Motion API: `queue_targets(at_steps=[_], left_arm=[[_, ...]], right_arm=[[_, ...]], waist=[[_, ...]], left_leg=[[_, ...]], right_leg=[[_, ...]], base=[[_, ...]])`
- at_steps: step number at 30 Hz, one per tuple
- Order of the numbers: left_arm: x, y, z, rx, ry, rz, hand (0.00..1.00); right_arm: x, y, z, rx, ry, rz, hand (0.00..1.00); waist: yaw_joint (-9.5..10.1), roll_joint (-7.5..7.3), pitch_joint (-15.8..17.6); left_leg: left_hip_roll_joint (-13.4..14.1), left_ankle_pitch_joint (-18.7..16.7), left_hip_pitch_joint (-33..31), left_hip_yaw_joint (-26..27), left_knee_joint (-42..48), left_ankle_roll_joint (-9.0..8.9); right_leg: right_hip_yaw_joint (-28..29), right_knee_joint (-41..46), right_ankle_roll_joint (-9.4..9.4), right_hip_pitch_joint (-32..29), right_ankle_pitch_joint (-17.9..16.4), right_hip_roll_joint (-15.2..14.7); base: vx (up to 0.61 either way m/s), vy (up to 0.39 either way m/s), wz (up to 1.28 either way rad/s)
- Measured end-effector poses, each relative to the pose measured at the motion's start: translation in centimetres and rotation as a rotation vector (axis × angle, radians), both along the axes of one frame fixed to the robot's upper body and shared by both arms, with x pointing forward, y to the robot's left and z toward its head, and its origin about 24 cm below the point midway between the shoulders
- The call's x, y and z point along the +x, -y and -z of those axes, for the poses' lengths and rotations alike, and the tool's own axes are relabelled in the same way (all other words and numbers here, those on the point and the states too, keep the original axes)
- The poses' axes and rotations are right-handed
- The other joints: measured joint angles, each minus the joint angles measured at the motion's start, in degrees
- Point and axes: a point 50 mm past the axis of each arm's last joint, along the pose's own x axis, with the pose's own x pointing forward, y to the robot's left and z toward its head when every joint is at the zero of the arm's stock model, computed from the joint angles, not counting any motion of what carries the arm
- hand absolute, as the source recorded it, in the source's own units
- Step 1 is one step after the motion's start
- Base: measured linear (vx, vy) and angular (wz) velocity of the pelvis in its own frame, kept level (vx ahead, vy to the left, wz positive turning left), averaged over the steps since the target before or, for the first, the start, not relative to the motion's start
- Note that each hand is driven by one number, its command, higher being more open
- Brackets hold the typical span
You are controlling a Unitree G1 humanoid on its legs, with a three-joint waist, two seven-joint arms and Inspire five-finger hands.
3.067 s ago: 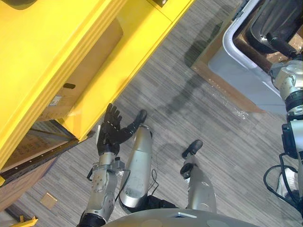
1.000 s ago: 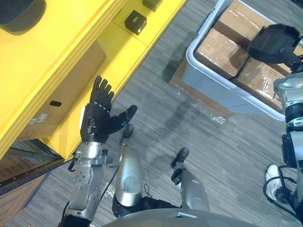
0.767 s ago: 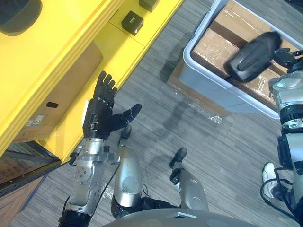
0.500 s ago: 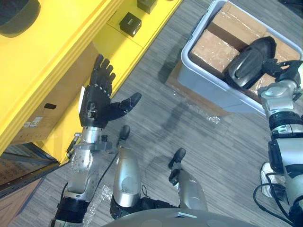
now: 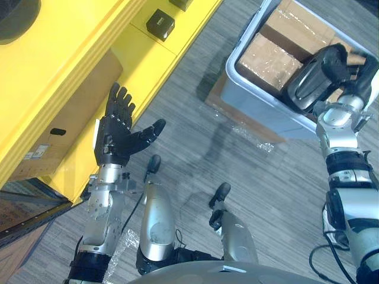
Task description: Walk over and take three plastic housings, then place them on the shelf
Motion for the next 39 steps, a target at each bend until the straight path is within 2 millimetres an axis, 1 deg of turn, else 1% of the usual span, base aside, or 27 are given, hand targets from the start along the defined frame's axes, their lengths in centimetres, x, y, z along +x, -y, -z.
queue_targets(at_steps=[1,2,3,4,5,6,7,8,9,10,11,12,13,14,17,20,21,26,29,31,32,34,35,36,37,38,39], left_arm=[[-0.7,-0.1,-0.1,-0.014,0.01,-0.017,1.0],[-1.1,-0.2,-0.2,-0.018,0.015,-0.026,1.0],[-1.5,-0.2,-0.3,-0.023,0.022,-0.031,1.0],[-1.6,-0.2,-0.4,-0.025,0.024,-0.032,1.0],[-1.8,-0.1,-0.4,-0.031,0.026,-0.031,1.0],[-1.9,0.1,-0.2,-0.04,0.019,-0.03,1.0],[-1.9,0.2,0.0,-0.058,0.008,-0.033,1.0],[-1.9,0.3,0.0,-0.065,0.004,-0.036,1.0],[-1.8,0.5,0.1,-0.08,-0.005,-0.037,1.0],[-1.7,0.8,0.2,-0.092,-0.012,-0.035,1.0],[-1.7,0.9,0.3,-0.097,-0.016,-0.03,1.0],[-1.6,1.4,0.5,-0.113,-0.03,-0.019,1.0],[-1.4,1.9,0.5,-0.129,-0.036,-0.006,1.0],[-1.4,2.1,0.6,-0.136,-0.038,0.0,1.0],[-0.9,3.6,0.1,-0.165,-0.033,0.061,1.0],[-0.5,4.4,-0.4,-0.164,-0.011,0.105,1.0],[-0.3,4.4,0.0,-0.17,-0.068,0.098,1.0],[-0.3,4.4,0.0,-0.17,-0.069,0.096,1.0],[-0.6,4.0,0.4,-0.166,-0.085,0.073,1.0],[-0.9,3.4,0.6,-0.129,-0.101,0.021,1.0],[-1.3,2.7,0.9,-0.117,-0.118,-0.024,1.0],[-1.9,1.7,1.4,-0.108,-0.143,-0.09,1.0],[-2.2,1.2,1.6,-0.114,-0.157,-0.129,1.0],[-2.5,0.8,1.8,-0.111,-0.167,-0.157,1.0],[-2.6,0.6,1.9,-0.106,-0.171,-0.169,1.0],[-2.8,0.3,1.9,-0.078,-0.175,-0.189,1.0],[-2.9,0.2,2.0,-0.069,-0.18,-0.197,1.0]], right_arm=[[-0.9,-1.4,0.0,-0.007,0.081,-0.06,1.0],[-1.6,-2.3,0.5,0.006,0.113,-0.099,1.0],[-2.7,-3.3,1.5,0.04,0.142,-0.15,1.0],[-3.3,-3.7,2.2,0.063,0.146,-0.171,1.0],[-4.4,-4.3,4.0,0.128,0.137,-0.221,1.0],[-5.2,-4.7,5.7,0.181,0.11,-0.252,1.0],[-6.6,-5.2,8.5,0.26,0.047,-0.284,1.0],[-7.1,-5.3,9.5,0.296,0.02,-0.303,1.0],[-8.2,-5.4,11.5,0.358,-0.033,-0.33,1.0],[-9.1,-5.4,12.7,0.387,-0.073,-0.339,1.0],[-9.6,-5.2,13.5,0.405,-0.095,-0.342,1.0],[-10.7,-4.9,14.6,0.43,-0.133,-0.349,1.0],[-11.6,-4.6,15.5,0.451,-0.161,-0.35,1.0],[-12.0,-4.5,15.9,0.465,-0.171,-0.354,1.0],[-13.8,-4.3,17.6,0.471,-0.254,-0.376,1.0],[-14.8,-4.5,18.5,0.501,-0.288,-0.392,1.0],[-16.4,-4.7,19.8,0.571,-0.313,-0.395,1.0],[-16.4,-4.8,19.9,0.573,-0.315,-0.396,1.0],[-16.5,-5.2,20.6,0.61,-0.331,-0.402,1.0],[-16.4,-5.9,21.3,0.625,-0.361,-0.424,1.0],[-16.3,-6.5,21.8,0.637,-0.387,-0.444,1.0],[-16.1,-7.3,22.6,0.667,-0.417,-0.47,1.0],[-15.8,-7.7,23.1,0.691,-0.435,-0.479,1.0],[-15.8,-8.0,23.5,0.7,-0.453,-0.484,1.0],[-15.8,-8.1,23.6,0.707,-0.457,-0.486,1.0],[-15.6,-8.3,23.6,0.71,-0.457,-0.495,1.0],[-15.2,-8.6,23.4,0.714,-0.445,-0.51,1.0]], waist=[[-0.19,-0.38,-0.3],[-0.32,-0.99,-1.2],[-0.67,-2.0,-2.8],[-0.81,-2.57,-3.5],[-1.01,-3.52,-4.8],[-1.7,-4.08,-5.9],[-3.05,-4.59,-7.7],[-3.54,-4.68,-8.4],[-4.89,-4.48,-9.5],[-5.83,-4.13,-10.2],[-6.42,-3.79,-10.5],[-7.69,-2.91,-11.6],[-8.86,-2.04,-12.4],[-9.25,-1.61,-12.7],[-11.4,0.54,-14.0],[-12.83,1.36,-15.7],[-15.08,3.36,-21.6],[-15.03,3.36,-21.6],[-14.83,3.45,-21.6],[-14.71,3.45,-21.6],[-14.55,3.5,-21.6],[-13.89,3.67,-21.7],[-13.01,3.73,-21.7],[-11.91,3.78,-21.6],[-11.17,3.76,-21.5],[-10.02,3.94,-21.3],[-10.06,4.43,-20.7]], left_leg=[[0.0,-0.5,2.1,0.5,-0.5,0.23],[-0.1,-1.3,2.7,1.0,-0.6,0.48],[-0.1,-1.4,3.1,1.5,-0.9,0.56],[-0.1,-1.4,3.7,1.8,-1.4,0.59],[0.0,-1.4,5.0,2.8,-2.2,0.62],[-0.1,-1.4,5.7,3.3,-2.6,0.58],[-0.1,-1.7,6.6,4.3,-2.9,0.49],[-0.1,-1.9,7.1,4.9,-3.1,0.38],[-0.1,-2.1,7.8,5.9,-3.3,0.41],[-0.1,-2.3,8.3,6.5,-3.2,0.45],[-0.1,-2.5,8.9,7.1,-3.3,0.3],[-0.1,-3.0,9.1,7.9,-3.1,0.48],[0.0,-3.2,9.9,9.1,-3.0,0.16],[0.1,-3.5,10.3,9.8,-2.9,0.05],[0.7,-5.3,12.8,13.1,-2.2,-0.13],[1.3,-6.2,14.4,15.3,-2.2,-0.37],[1.2,-8.0,18.0,19.3,-2.4,-0.22],[1.2,-8.0,18.1,19.3,-2.4,-0.22],[1.2,-8.4,19.0,19.2,-2.2,-0.17],[1.1,-8.8,19.1,19.3,-1.9,0.14],[1.1,-9.4,19.1,19.2,-1.2,0.08],[1.1,-10.7,19.1,19.1,0.3,0.07],[1.0,-12.0,18.9,18.7,1.9,0.3],[0.8,-14.2,18.5,17.5,4.5,0.46],[0.6,-15.6,17.9,16.2,6.3,0.88],[0.0,-18.2,16.4,13.0,10.2,1.61],[-0.1,-19.8,15.4,11.5,12.8,1.93]], right_leg=[[0.1,0.0,-0.11,1.7,-0.4,-0.2],[0.3,0.0,-0.04,2.0,-0.9,-0.2],[0.7,0.0,-0.05,2.0,-1.3,-0.3],[0.9,0.0,-0.05,2.0,-1.6,-0.4],[1.6,-0.1,-0.18,2.3,-2.1,-0.4],[2.0,-0.2,-0.16,2.5,-2.2,-0.5],[2.8,-0.7,-0.22,2.9,-2.2,-0.6],[3.2,-1.1,-0.05,3.0,-2.0,-0.6],[3.9,-1.4,-0.21,3.1,-1.8,-0.6],[4.5,-1.8,0.06,3.2,-1.6,-0.6],[4.9,-2.2,0.14,3.5,-1.4,-0.6],[5.6,-2.5,0.16,3.5,-1.1,-0.5],[6.5,-3.2,0.3,3.6,-0.5,-0.4],[7.2,-3.5,0.55,3.7,-0.2,-0.3],[10.2,-4.4,0.65,4.5,0.3,0.3],[12.2,-4.9,0.63,4.7,0.3,1.0],[15.3,-6.0,0.98,6.0,0.6,1.3],[15.3,-6.0,0.98,6.1,0.6,1.3],[15.1,-6.1,0.97,7.2,0.6,1.2],[15.1,-6.1,0.96,7.3,0.6,1.2],[15.2,-6.1,0.92,7.4,0.6,1.2],[15.6,-6.2,0.52,7.5,0.3,1.3],[16.0,-6.1,0.35,7.5,0.3,1.4],[16.1,-5.5,-0.18,7.3,-0.1,1.5],[16.4,-4.4,-1.01,6.8,-0.6,1.8],[17.2,-0.7,-3.14,4.7,-2.0,2.4],[16.1,4.5,-4.25,2.3,-2.8,2.7]], base=[[0.03,0.007,-0.11],[0.03,0.003,-0.15],[0.02,0.001,-0.15],[0.04,0.001,-0.22],[0.05,0.002,-0.22],[0.06,0.006,-0.32],[0.05,0.009,-0.29],[0.05,0.013,-0.37],[0.04,0.013,-0.36],[0.06,0.013,-0.36],[0.04,0.01,-0.35],[0.08,0.016,-0.42],[0.07,0.015,-0.44],[0.09,0.019,-0.47],[0.07,0.018,-0.5],[0.05,0.009,-0.39],[0.01,0.002,-0.07],[0.0,0.0,0.0],[0.0,0.0,0.0],[-0.01,0.011,-0.03],[-0.02,0.022,-0.12],[-0.02,0.031,-0.2],[-0.03,0.052,-0.29],[-0.03,0.063,-0.36],[-0.04,0.093,-0.44],[-0.04,0.118,-0.44],[-0.06,0.113,-0.42]])
